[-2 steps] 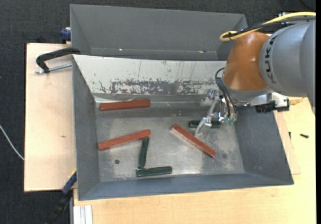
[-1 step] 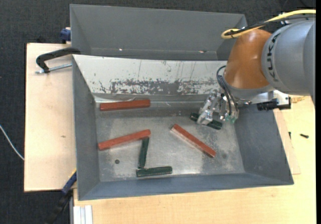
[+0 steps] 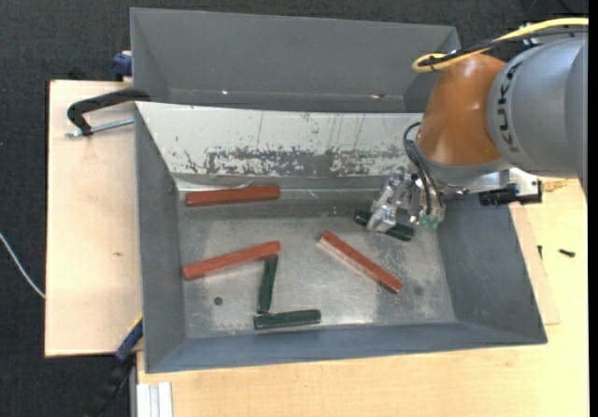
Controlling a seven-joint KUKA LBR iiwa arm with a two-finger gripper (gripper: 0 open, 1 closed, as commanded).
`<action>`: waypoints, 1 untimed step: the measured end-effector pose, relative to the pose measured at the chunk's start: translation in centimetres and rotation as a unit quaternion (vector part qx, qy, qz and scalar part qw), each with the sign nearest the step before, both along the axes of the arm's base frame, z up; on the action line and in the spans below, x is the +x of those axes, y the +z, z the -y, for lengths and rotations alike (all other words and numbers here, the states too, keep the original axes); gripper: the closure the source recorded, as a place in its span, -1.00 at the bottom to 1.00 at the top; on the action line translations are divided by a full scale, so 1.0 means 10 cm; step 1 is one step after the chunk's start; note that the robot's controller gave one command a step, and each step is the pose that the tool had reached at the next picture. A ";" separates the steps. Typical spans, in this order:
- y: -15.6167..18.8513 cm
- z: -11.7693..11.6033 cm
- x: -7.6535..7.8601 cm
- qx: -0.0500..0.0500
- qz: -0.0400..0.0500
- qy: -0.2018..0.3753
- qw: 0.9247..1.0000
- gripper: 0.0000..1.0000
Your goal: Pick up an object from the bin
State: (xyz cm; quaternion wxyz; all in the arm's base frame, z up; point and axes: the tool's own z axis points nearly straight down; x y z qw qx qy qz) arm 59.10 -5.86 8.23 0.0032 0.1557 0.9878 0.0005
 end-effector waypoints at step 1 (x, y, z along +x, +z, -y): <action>0.03 0.00 -0.01 0.000 -0.002 0.000 1.000 1.00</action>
Offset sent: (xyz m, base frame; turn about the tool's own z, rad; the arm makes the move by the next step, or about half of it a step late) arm -0.0001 0.0000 0.0720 0.0000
